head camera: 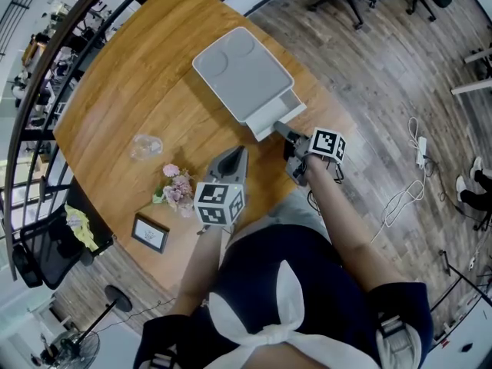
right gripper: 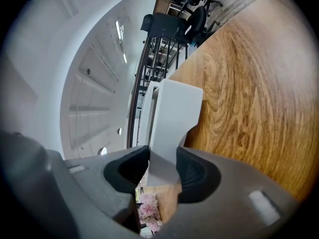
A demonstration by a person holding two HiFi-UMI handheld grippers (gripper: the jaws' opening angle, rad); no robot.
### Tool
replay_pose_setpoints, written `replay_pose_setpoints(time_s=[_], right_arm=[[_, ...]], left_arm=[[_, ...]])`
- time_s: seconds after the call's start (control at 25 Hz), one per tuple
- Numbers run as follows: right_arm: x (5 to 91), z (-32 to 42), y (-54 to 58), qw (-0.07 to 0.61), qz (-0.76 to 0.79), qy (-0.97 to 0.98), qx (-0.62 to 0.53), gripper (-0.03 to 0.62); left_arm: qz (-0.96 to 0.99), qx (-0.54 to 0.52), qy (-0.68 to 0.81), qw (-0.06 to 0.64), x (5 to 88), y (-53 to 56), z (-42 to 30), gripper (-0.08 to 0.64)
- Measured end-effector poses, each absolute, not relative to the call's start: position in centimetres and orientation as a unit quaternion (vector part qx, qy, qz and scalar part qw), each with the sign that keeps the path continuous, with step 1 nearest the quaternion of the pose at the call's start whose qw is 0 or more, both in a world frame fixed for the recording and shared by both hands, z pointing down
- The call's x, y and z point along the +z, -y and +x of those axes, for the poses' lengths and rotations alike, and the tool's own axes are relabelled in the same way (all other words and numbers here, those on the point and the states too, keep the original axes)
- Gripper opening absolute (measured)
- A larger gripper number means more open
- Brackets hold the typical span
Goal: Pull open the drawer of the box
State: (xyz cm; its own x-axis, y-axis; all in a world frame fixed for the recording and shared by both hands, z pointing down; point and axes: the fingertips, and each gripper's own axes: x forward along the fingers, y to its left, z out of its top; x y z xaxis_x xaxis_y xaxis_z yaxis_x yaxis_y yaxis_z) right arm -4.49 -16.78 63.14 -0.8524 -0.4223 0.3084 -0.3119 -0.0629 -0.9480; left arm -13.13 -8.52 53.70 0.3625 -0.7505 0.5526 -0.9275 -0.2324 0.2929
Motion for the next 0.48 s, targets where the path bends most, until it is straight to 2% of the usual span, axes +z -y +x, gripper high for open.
replay_pose_setpoints(time_s=[0.48], right_arm=[[63.1,-3.1,15.7,0.034,-0.272,-0.682,-0.678,0.172]], left_arm=[[0.777,0.154,0.534,0.296,53.6,7.5,-11.6,0.023]])
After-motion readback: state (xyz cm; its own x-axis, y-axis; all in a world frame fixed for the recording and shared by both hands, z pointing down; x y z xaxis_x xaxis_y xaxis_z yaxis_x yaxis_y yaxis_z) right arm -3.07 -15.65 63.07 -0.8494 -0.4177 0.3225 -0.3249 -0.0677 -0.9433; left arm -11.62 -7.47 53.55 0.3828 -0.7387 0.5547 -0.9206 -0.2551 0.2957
